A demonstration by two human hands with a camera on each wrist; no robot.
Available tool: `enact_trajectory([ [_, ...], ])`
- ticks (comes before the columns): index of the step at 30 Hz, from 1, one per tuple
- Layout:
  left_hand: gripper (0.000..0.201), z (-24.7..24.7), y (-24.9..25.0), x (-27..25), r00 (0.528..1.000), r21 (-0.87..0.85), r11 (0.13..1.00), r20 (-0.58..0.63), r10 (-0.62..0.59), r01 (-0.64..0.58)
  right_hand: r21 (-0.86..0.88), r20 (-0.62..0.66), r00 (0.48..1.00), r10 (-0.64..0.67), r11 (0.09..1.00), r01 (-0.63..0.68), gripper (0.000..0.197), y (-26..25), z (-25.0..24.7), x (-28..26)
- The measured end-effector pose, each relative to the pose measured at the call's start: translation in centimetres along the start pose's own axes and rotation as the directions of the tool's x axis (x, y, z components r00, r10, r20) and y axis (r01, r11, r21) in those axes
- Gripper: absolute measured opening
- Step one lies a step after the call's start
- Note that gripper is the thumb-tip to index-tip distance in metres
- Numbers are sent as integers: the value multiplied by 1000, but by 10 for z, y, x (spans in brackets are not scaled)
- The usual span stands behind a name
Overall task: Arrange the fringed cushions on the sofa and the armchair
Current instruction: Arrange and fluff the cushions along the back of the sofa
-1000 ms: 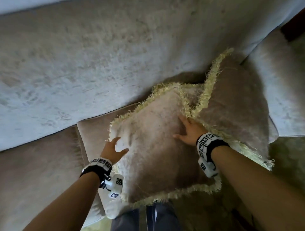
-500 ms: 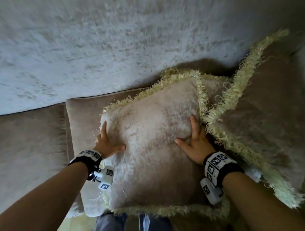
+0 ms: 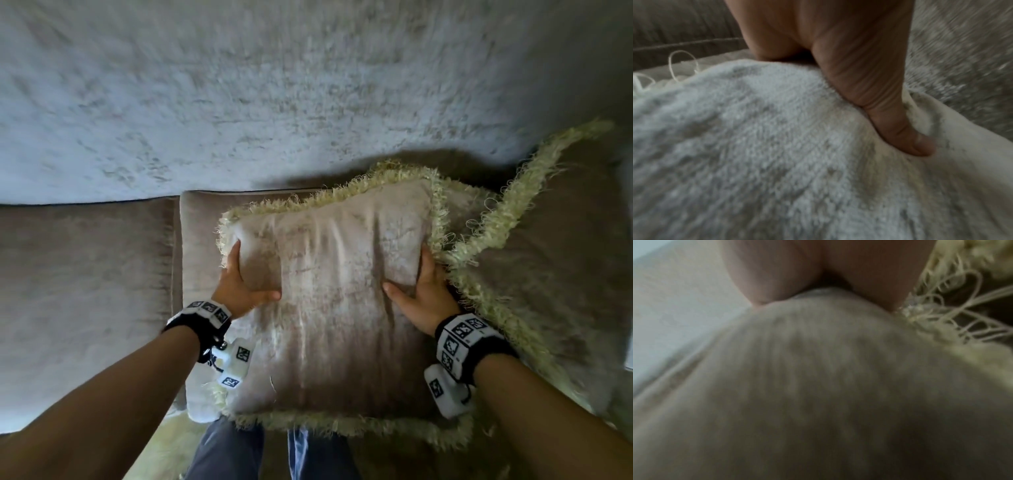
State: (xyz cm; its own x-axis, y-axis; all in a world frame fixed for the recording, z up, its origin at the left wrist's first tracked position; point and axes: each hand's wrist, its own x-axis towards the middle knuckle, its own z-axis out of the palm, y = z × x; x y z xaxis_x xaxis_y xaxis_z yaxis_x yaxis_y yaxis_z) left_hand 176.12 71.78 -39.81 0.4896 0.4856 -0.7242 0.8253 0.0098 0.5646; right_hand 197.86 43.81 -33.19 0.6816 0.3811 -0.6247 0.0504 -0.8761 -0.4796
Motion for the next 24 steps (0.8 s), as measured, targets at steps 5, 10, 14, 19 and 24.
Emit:
enact_trajectory([
  [5,155,-79,32,-41,986,0,987,-40,160,-160,-13,-4,1000,-12,1000,12,104,-68,-16,-30],
  [10,154,-186,76,-88,938,104,940,-96,334,-324,34,-1,998,-69,997,68,113,-158,-42,-59],
  [14,153,-263,104,-125,886,192,887,-127,446,-419,-21,-22,987,-158,987,157,117,-230,-55,-84],
  [19,152,-340,113,-178,816,254,839,-220,535,-481,-156,-49,962,-269,953,258,113,-308,-56,-115],
  [24,149,-386,102,-221,771,282,830,-314,554,-481,-223,30,934,-355,909,353,98,-370,-41,-133],
])
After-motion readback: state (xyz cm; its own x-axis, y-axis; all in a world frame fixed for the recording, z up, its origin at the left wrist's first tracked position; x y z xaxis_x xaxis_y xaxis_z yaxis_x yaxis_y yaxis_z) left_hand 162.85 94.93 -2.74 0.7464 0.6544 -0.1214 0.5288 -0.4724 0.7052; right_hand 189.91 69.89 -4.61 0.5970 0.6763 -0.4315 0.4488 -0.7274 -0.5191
